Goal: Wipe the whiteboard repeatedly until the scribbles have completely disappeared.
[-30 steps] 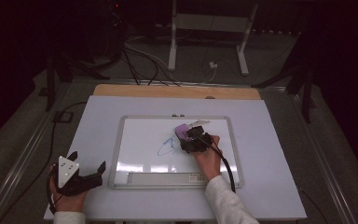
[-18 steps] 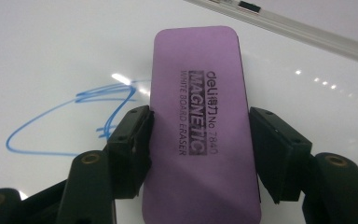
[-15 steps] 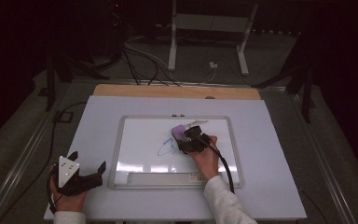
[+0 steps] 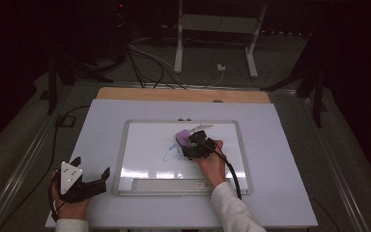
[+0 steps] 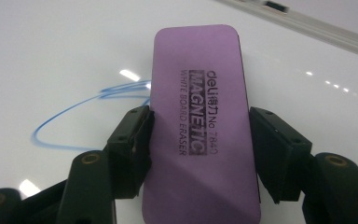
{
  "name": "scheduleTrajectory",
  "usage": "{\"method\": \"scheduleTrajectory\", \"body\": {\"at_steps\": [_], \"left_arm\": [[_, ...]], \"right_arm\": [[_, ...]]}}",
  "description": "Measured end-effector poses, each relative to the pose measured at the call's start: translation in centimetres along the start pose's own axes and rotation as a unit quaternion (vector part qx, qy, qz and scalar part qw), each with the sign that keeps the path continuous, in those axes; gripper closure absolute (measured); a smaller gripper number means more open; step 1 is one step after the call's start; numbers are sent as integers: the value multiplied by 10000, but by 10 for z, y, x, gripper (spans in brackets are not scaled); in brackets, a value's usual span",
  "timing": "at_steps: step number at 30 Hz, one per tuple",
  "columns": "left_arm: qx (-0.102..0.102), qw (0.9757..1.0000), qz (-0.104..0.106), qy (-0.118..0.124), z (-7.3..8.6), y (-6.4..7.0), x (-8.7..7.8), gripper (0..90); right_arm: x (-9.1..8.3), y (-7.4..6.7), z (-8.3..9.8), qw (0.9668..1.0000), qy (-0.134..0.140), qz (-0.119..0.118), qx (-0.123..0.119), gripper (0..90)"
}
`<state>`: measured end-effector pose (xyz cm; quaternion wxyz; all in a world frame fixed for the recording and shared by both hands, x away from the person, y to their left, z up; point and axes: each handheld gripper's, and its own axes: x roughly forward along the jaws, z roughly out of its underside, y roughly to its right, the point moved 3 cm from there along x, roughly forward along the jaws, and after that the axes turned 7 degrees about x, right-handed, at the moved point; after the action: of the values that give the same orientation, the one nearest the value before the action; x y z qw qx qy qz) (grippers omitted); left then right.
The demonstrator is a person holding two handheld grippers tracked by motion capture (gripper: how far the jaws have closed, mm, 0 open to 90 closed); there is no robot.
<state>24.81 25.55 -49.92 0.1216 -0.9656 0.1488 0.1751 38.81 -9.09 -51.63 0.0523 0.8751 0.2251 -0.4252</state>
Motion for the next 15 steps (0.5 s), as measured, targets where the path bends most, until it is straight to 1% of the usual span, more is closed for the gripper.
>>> {"method": "scheduleTrajectory", "body": {"at_steps": [1, 2, 3, 4, 5, 6, 7, 8, 9, 10, 12, 13, 14, 15], "left_arm": [[-2, 10000, -2, 12, 0, 0, 0, 6], [0, 10000, -8, 23, 0, 0, -1, 6], [-6, 10000, -14, 23, 0, 0, -1, 6], [-16, 10000, -16, 24, 0, -1, -1, 6], [-18, 10000, -13, 16, 0, -1, -1, 6], [-8, 10000, 0, -2, 0, -1, 0, 6], [-8, 10000, 9, -9, 1, 0, 1, 6], [-7, 10000, 9, -8, 1, 0, 1, 6], [3, 10000, 13, -9, 0, 0, 1, 6], [3, 10000, 12, -3, 0, 0, 0, 6], [2, 10000, 0, 7, 0, 0, 0, 6], [2, 10000, -2, 21, -1, 0, -1, 6], [-2, 10000, -6, 20, -1, 0, -1, 6], [-9, 10000, -15, 23, 0, 0, -1, 6]], "right_arm": [[0, 0, 0, 10000, -14, -11, -7, 411], [0, 2, -1, 10000, -3, -7, 42, 410], [1, 5, -1, 9999, 38, 126, 86, 411], [1, 12, -2, 9993, 62, 261, 262, 410], [1, 12, -2, 9993, 62, 261, 262, 410], [1, 13, -2, 9992, 54, 230, 318, 411], [1, 11, -2, 9992, 51, 260, 284, 411], [0, 9, -2, 9995, 33, 229, 202, 411], [0, 6, -1, 9999, -20, 90, 124, 411], [-1, 1, -1, 10000, -81, 11, -42, 411], [-1, 1, -2, 9999, -91, 18, -65, 411], [1, 6, -3, 9999, -25, 146, 26, 411], [1, 6, -3, 9999, -25, 146, 26, 411], [1, 8, -3, 9997, 0, 225, 88, 410]]}}
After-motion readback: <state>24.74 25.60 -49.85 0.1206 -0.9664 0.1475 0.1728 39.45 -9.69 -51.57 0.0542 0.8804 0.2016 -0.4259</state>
